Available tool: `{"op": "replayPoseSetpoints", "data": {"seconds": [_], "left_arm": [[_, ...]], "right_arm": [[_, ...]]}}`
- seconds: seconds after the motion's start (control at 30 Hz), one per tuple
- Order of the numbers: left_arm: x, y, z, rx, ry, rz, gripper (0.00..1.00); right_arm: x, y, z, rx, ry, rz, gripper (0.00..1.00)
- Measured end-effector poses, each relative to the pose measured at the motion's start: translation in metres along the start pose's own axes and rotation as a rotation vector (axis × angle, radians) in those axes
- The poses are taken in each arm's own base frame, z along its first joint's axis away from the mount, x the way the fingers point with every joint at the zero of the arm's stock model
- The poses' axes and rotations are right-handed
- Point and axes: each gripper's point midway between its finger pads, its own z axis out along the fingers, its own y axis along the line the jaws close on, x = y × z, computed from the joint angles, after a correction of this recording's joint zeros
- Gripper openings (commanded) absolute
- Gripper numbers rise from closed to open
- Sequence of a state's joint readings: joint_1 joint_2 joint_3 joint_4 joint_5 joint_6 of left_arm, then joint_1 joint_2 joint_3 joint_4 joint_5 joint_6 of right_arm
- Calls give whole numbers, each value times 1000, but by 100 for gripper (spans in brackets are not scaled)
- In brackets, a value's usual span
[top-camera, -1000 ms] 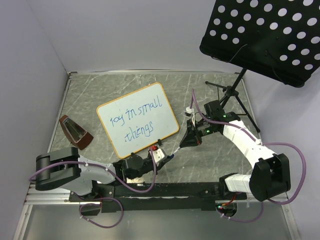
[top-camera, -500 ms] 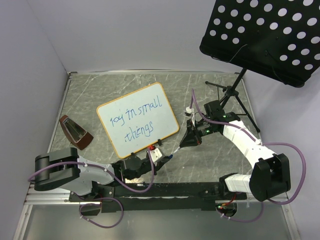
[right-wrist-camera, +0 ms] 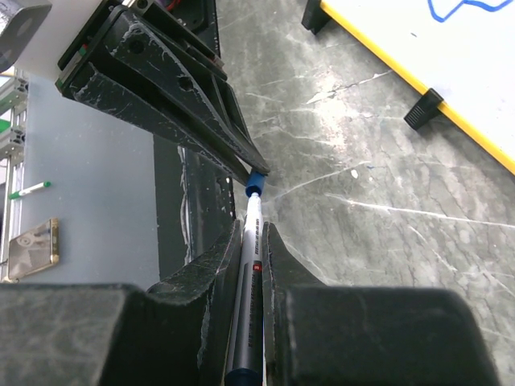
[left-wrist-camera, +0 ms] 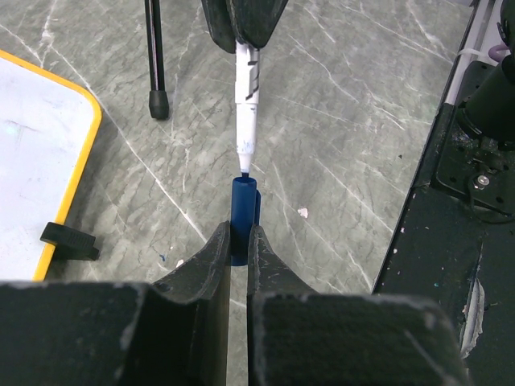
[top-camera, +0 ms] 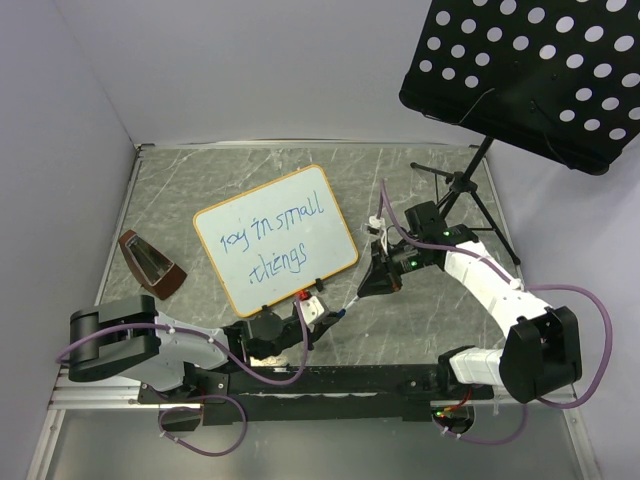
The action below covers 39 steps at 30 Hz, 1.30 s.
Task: Write a sentence on the whiteboard
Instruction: Insert the whiteboard marker without the cap into the pen cap.
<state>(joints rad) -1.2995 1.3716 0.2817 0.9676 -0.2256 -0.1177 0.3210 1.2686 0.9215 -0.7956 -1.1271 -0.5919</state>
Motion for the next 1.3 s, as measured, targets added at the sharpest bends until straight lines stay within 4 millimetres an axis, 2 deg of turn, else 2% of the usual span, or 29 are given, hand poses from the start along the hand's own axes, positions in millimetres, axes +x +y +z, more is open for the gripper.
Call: {"op": "replayPoseSetpoints", "data": {"seconds": [0.27, 0.67, 1.03, 1.3], "left_arm": [[-1, 0, 0, 1, -3, -3, 1], [-14, -8, 10, 22, -19, -16, 1], [2, 9, 17, -51, 10, -33, 1], [4, 23, 24, -62, 34, -50, 1]], "right_arm": [[2, 2, 5, -19, 15, 4, 0], [7, 2, 16, -45, 47, 27, 0], [14, -14, 28, -33, 84, 26, 0], [11, -27, 32, -2, 82, 9, 0]]}}
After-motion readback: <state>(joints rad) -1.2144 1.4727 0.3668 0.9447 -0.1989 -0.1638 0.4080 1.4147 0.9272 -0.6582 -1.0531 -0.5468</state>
